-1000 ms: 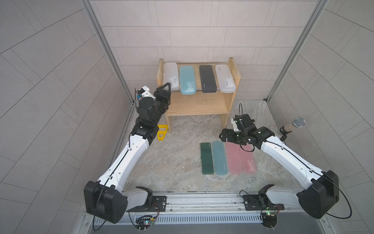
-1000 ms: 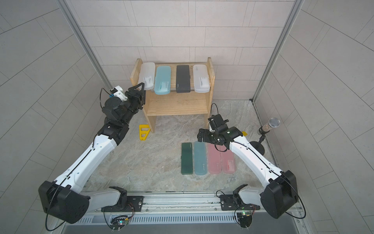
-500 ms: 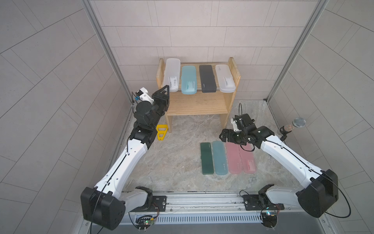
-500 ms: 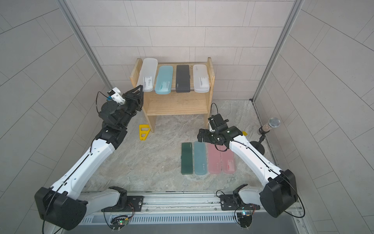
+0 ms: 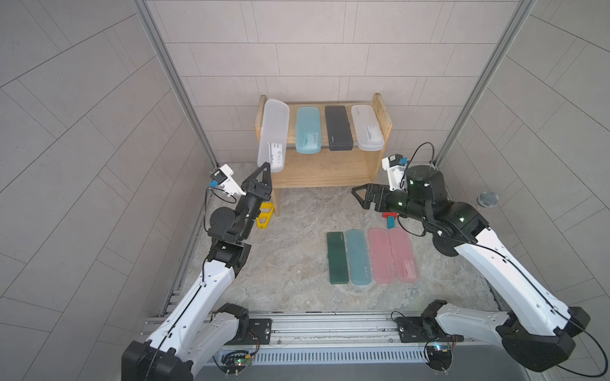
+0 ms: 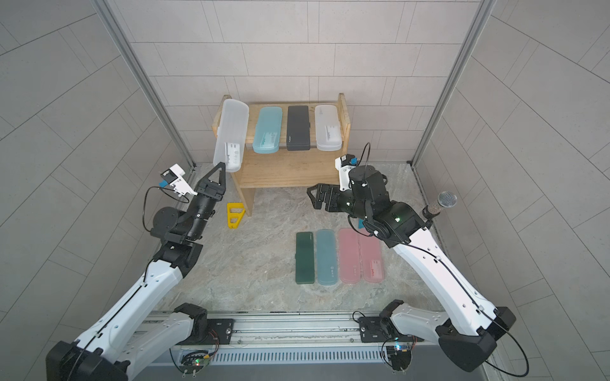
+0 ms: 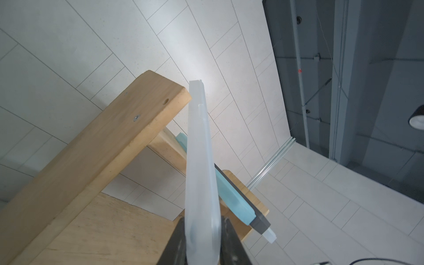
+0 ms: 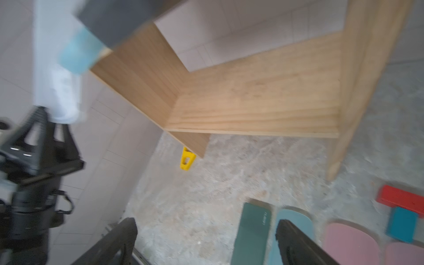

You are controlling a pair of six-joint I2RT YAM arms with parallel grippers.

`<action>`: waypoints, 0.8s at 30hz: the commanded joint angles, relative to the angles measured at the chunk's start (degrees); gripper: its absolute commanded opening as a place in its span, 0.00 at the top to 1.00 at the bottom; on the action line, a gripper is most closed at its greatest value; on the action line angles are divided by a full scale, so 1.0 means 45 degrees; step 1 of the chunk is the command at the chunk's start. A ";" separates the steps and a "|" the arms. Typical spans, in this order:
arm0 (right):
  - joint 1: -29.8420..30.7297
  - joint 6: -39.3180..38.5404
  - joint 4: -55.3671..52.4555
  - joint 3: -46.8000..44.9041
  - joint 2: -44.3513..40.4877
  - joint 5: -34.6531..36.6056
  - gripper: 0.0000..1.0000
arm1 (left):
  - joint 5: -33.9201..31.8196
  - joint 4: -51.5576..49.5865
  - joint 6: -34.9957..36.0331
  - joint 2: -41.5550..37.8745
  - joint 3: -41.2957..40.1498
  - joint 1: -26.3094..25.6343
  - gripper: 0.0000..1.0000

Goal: Remove the pencil cases from the shelf
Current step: Pick up the pencil case from the shelf.

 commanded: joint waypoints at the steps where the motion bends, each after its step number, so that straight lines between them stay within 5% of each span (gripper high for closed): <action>1: 0.1287 0.0689 0.1432 0.1008 0.0386 0.0303 0.00 | 0.0611 -0.0013 0.3586 -0.1602 -0.0425 0.0071 1.00; 7: 0.2926 0.0942 0.1534 0.4562 0.3490 0.0539 0.00 | 0.0698 -0.2559 0.6278 -0.4006 -0.0787 0.0044 1.00; 24: 0.4644 0.1287 0.1123 1.0776 0.8792 0.0574 0.00 | 0.0961 -0.4792 0.7317 -0.6649 -0.1056 0.0044 1.00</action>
